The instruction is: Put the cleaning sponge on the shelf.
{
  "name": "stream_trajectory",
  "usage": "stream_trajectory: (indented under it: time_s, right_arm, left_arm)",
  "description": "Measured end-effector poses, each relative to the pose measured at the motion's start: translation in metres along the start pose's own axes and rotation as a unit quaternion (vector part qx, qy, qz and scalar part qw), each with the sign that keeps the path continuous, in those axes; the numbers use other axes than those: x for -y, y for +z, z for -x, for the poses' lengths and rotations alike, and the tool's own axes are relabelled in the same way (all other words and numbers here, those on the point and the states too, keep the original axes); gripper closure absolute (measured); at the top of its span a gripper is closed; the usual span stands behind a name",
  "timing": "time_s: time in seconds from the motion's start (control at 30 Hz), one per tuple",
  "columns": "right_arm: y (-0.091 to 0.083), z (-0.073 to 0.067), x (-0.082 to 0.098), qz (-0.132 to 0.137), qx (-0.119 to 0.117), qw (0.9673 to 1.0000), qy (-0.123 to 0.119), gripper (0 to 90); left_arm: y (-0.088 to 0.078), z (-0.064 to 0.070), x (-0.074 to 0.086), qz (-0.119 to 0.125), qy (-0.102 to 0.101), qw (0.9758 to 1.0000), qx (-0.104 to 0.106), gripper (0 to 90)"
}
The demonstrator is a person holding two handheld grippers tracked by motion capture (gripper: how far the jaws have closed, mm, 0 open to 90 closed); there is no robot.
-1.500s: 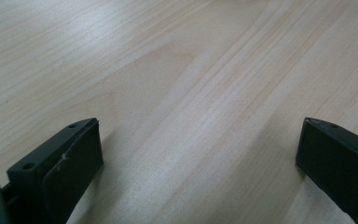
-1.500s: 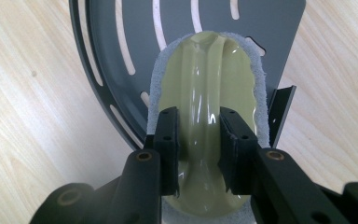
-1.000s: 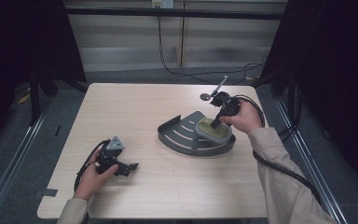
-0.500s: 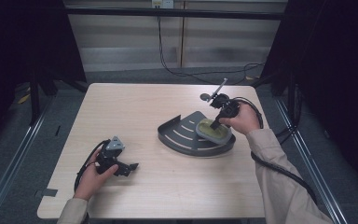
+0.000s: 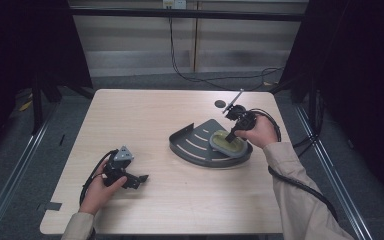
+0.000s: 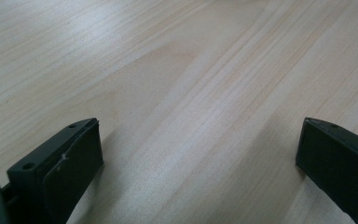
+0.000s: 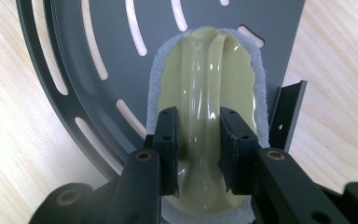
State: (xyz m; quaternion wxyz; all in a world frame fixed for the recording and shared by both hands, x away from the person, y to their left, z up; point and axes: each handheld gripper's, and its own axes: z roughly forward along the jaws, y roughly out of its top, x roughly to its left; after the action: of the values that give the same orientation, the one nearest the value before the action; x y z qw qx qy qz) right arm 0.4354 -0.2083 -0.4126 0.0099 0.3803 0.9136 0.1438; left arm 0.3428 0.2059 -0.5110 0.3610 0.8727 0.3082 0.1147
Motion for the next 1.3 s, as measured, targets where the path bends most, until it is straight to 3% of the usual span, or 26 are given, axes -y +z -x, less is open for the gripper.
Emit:
stream_trajectory:
  time_s: [0.23,0.73,1.3]
  right_arm:
    - [0.003,0.001,0.006,-0.008,-0.004,0.9999,0.014,70.7]
    - [0.005,0.003,0.012,-0.025,0.006,0.9996,0.014,70.5]
    - [0.009,0.006,0.016,-0.022,0.003,0.9994,0.028,70.3]
  left_arm:
    - [0.0,0.0,0.0,0.0,-0.001,1.0,0.0,0.0]
    - [0.0,0.0,0.0,-0.001,-0.001,1.0,0.0,0.0]
    - [0.0,0.0,0.0,-0.002,0.001,1.0,0.0,0.0]
